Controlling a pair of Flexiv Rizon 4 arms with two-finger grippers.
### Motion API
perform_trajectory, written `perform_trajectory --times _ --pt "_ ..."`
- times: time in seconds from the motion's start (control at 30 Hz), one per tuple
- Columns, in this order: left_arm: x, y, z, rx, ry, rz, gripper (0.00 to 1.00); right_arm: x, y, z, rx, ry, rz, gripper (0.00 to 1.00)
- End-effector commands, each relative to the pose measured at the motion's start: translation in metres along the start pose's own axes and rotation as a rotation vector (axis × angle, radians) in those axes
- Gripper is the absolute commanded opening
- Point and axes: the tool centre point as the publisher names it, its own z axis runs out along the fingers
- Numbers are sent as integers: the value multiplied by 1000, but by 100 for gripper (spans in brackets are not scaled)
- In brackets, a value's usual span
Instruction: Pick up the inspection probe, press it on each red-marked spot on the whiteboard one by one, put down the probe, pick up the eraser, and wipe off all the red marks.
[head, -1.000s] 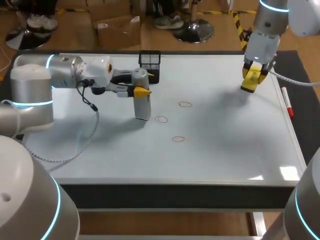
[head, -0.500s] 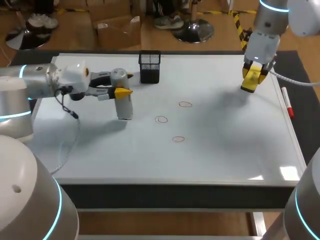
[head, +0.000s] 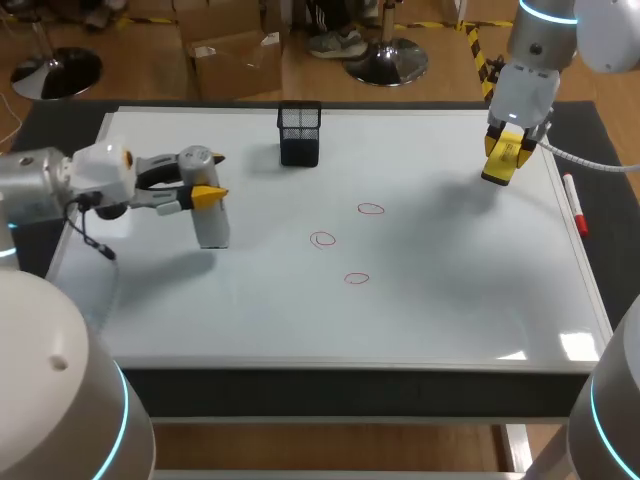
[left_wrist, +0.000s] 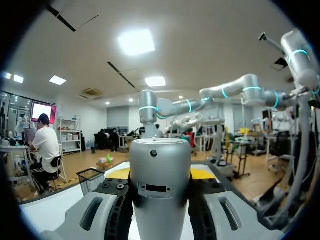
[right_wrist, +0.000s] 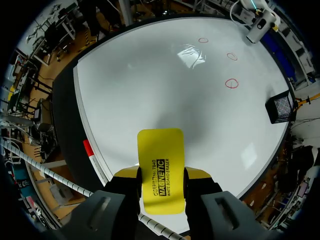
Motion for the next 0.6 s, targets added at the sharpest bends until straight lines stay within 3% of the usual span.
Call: perform_trajectory --times 0.03,0.33,0.6 --pt "12 -6 -15 -15 -198 -5 0 0 -1 -1 1 4 -2 0" --pt "23 -8 -41 -21 -313 4 0 0 -1 -1 1 4 -2 0" --pt "25 -8 -49 -31 -363 -11 0 0 -1 -1 1 4 -2 0"
